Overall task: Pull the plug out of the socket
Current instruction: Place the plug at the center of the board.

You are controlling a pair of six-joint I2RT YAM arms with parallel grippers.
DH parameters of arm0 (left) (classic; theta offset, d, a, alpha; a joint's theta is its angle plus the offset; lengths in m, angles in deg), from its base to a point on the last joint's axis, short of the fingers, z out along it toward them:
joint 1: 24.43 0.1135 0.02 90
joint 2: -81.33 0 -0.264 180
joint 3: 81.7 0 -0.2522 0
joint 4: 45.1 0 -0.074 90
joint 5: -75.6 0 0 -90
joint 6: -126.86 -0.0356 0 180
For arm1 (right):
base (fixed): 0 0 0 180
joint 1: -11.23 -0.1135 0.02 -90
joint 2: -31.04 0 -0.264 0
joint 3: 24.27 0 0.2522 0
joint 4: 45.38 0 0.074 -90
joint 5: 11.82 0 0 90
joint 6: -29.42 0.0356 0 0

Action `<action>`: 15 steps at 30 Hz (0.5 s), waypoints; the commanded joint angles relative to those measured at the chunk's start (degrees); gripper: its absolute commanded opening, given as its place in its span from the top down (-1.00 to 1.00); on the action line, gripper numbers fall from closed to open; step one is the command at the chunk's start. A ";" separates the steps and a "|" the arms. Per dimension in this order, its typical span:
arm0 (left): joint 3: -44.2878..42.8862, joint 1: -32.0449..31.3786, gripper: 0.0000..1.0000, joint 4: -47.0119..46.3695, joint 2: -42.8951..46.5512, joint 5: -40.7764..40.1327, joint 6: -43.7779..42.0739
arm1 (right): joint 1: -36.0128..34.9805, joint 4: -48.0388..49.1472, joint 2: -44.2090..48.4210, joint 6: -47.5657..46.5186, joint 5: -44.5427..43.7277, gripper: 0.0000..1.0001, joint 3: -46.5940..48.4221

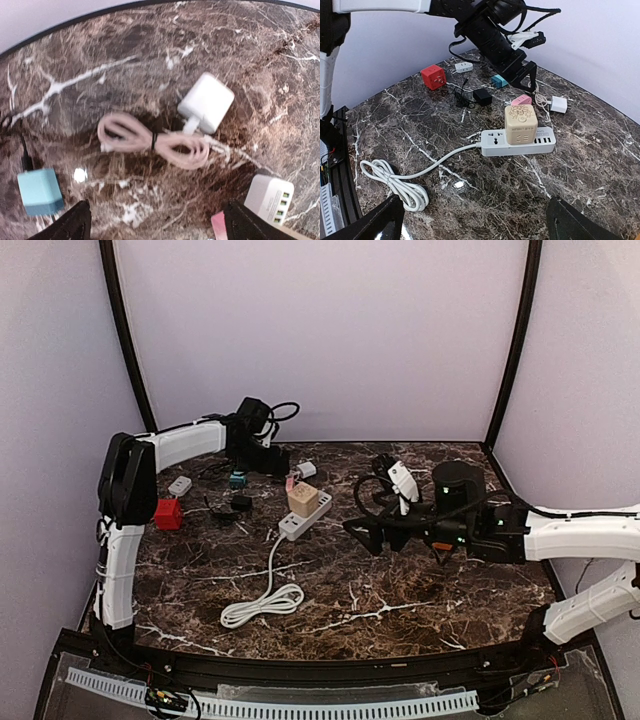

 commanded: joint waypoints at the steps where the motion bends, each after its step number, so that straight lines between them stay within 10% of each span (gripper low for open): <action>1: 11.33 0.22 -0.96 -5.19 12.11 2.50 3.07 | 0.35 0.29 -1.59 1.68 0.76 -0.97 -0.03; 15: 45.64 -1.36 -0.46 -15.27 32.13 2.82 9.61 | 1.14 0.17 -1.99 4.05 2.32 -0.97 -0.68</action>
